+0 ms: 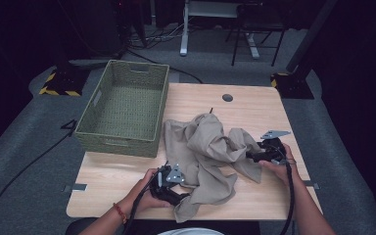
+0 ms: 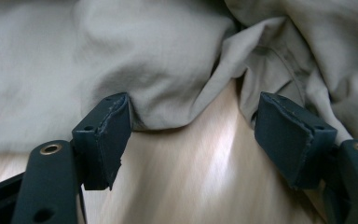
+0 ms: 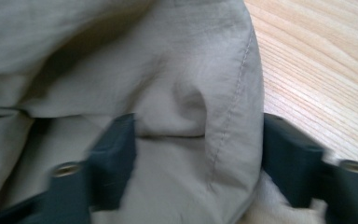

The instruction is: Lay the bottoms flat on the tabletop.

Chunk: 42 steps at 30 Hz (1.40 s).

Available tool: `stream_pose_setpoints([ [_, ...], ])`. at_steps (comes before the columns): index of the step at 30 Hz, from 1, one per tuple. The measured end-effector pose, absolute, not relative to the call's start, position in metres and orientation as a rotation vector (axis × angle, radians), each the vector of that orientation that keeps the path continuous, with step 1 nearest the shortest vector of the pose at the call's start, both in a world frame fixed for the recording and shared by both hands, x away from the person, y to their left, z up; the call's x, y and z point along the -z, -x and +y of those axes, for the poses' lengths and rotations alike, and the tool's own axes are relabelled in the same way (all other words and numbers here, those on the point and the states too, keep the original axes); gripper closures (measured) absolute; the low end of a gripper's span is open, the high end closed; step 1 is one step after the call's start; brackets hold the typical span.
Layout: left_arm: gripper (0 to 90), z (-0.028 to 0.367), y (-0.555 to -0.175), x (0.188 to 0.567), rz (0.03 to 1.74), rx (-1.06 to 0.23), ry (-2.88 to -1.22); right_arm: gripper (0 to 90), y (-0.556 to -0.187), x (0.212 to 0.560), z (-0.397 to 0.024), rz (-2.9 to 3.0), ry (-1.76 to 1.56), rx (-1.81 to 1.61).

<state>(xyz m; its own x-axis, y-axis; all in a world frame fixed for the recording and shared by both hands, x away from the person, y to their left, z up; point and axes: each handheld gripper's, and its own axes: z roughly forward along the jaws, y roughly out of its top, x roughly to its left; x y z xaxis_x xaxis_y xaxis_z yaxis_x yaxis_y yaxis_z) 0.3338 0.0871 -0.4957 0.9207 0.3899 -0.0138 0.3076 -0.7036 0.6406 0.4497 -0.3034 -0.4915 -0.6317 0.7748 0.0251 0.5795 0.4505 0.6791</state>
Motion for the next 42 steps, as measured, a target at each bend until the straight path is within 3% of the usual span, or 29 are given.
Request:
stream_pose_setpoints([
  [2,27.8,0.08,-0.339,0.496,0.503,-0.166,-2.395,51.5,-0.453,0.493,-0.302,2.407,-1.141,-0.962],
  [3,28.1,0.08,-0.339,0.496,0.503,-0.166,-2.395,51.5,-0.453,0.493,-0.302,2.407,-1.141,-0.962],
  [4,28.1,0.076,-0.342,0.496,0.498,-0.165,-2.391,57.0,-0.454,0.492,-0.302,2.408,-1.138,-0.962],
  [5,28.2,0.068,-0.348,0.497,0.493,-0.162,-2.389,68.4,-0.457,0.491,-0.302,2.4,-1.148,-0.944],
  [6,28.3,0.064,-0.352,0.497,0.496,-0.16,-2.384,73.9,-0.458,0.49,-0.302,2.403,-1.149,-0.946],
  [8,29.9,0.055,-0.359,0.497,0.483,-0.162,-2.385,84.0,-0.46,0.491,-0.306,2.393,-1.154,-0.951],
  [10,30.3,0.045,-0.365,0.497,0.484,-0.16,-2.38,88.1,-0.461,0.491,-0.311,2.377,-1.164,-0.966],
  [16,31.5,0.018,-0.378,0.499,0.482,-0.173,-2.348,88.7,-0.452,0.471,-0.329,2.269,-1.172,-1.093],
  [21,30.3,-0.006,-0.385,0.496,0.517,-0.188,-2.374,88.9,-0.433,0.42,-0.333,2.165,-1.069,-1.222],
  [25,23.0,0.011,-0.378,0.488,0.525,-0.161,-2.322,88.8,-0.415,0.393,-0.321,2.161,-0.952,-1.272],
  [28,20.5,0.047,-0.36,0.466,0.518,-0.223,-2.245,88.7,-0.396,0.379,-0.304,2.185,-0.836,-1.31],
  [33,19.9,0.072,-0.342,0.444,0.531,-0.285,-2.169,87.8,-0.369,0.374,-0.274,2.244,-0.663,-1.314],
  [36,17.9,0.082,-0.324,0.43,0.479,-0.322,-2.134,86.0,-0.342,0.382,-0.242,2.342,-0.462,-1.293],
  [42,16.7,0.084,-0.324,0.432,0.456,-0.297,-2.138,81.9,-0.327,0.407,-0.211,2.496,-0.277,-1.242],
])
